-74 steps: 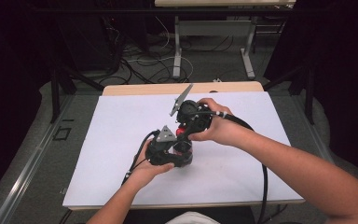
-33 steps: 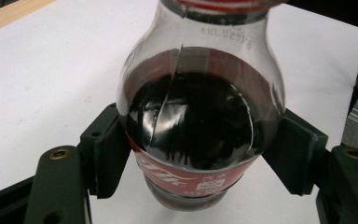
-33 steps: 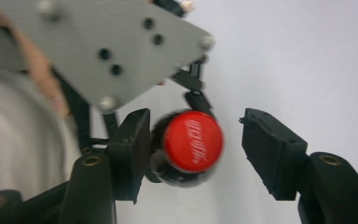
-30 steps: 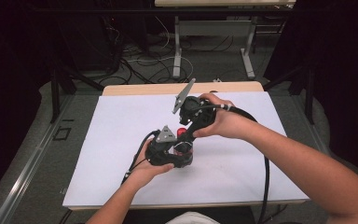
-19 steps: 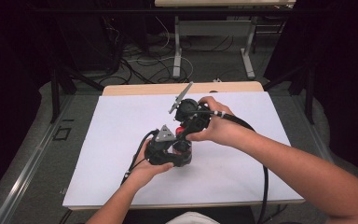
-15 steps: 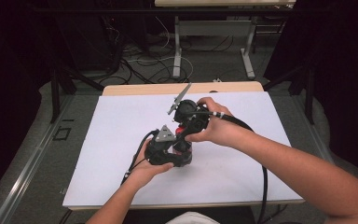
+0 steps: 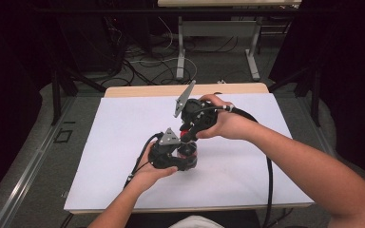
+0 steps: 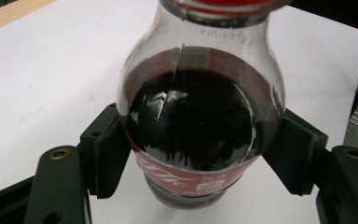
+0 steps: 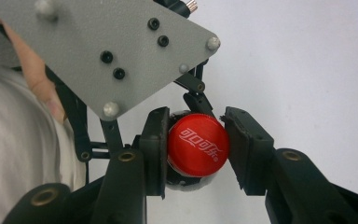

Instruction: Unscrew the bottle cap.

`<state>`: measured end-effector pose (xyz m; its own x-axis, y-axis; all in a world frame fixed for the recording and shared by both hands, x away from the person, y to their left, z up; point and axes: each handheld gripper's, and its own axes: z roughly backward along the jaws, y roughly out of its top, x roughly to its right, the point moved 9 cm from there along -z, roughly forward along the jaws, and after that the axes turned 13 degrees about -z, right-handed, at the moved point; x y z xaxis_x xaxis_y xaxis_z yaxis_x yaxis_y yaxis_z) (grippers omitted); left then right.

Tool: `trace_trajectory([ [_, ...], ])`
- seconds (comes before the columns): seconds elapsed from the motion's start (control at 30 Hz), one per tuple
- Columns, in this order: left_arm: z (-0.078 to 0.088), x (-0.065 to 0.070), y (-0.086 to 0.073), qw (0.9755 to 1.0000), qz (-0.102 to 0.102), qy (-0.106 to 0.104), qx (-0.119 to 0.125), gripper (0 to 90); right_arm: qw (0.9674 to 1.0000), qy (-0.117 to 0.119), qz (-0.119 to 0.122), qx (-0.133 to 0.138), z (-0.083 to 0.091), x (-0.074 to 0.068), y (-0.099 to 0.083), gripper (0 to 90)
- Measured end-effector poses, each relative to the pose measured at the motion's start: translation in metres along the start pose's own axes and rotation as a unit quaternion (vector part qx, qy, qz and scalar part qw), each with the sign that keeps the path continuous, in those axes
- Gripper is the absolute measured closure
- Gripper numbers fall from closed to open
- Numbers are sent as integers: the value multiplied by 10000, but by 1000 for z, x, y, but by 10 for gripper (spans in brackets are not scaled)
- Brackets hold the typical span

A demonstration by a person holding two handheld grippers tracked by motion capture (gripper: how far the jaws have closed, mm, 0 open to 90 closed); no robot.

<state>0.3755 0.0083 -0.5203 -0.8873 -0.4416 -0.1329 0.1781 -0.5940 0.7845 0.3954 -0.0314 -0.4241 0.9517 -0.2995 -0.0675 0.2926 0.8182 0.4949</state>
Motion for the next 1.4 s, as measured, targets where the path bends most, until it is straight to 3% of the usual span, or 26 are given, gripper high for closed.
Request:
trace_trajectory([
  [0.2,0,2,1,10000,-62,-70,17,301,9997,243,88,24,2,1,-2,614],
  [0.27,-1,3,-2,9999,29,-103,-25,301,9994,319,132,89,6,1,-1,614],
  [0.4,-3,-1,-4,10000,62,-33,-32,301,9994,299,-24,157,15,7,-1,614],
  [0.43,-2,-1,-5,9999,59,-101,-94,301,9995,254,-59,166,16,8,-2,614],
  [0.5,-3,-4,-5,9999,90,9,-45,301,9996,204,-83,163,18,11,-5,614],
  [0.67,-3,-6,-7,9998,195,16,-69,300,9994,121,-240,217,17,14,-9,613],
  [0.87,0,-15,-10,9997,182,154,-64,300,9988,-56,-379,313,13,14,-14,613],
  [0.93,1,-16,-11,9995,272,140,-88,300,9985,-118,-424,314,12,16,-16,613],
  [0.97,3,-19,-12,9996,202,158,-140,300,9982,-144,-490,323,12,16,-17,613],
  [1.03,3,-22,-13,9993,289,248,-53,300,9980,-225,-499,324,11,17,-20,612],
  [1.4,8,-34,-18,9980,478,406,-38,300,9918,-414,-1121,451,-1,25,-46,611],
])
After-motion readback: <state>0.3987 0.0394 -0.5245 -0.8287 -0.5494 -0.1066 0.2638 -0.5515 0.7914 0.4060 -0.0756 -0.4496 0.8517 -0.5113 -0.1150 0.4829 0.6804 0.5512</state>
